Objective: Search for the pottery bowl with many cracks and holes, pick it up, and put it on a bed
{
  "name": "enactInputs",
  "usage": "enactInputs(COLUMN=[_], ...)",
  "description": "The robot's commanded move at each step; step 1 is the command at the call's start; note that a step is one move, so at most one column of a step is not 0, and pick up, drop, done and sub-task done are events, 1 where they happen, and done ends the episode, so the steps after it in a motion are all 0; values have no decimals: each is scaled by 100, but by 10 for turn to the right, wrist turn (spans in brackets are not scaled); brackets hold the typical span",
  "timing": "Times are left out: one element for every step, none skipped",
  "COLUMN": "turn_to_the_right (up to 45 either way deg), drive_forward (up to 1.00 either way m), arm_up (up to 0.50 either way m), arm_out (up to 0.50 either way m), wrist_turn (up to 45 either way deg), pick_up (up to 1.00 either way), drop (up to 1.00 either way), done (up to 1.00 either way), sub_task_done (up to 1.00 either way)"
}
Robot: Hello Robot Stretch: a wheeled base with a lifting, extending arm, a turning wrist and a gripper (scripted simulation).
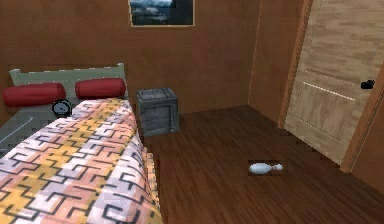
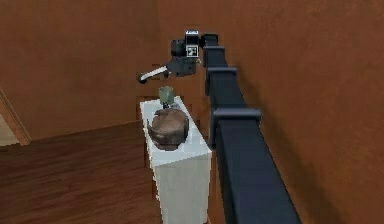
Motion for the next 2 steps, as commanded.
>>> enactInputs(turn_to_the_right=[0, 0], drive_forward=[0, 0], arm_up=[-28, 0], arm_out=[0, 0], wrist_turn=[0, 0], pick_up=[0, 100], drop=[0, 0], done=[0, 0], sub_task_done=[0, 0])
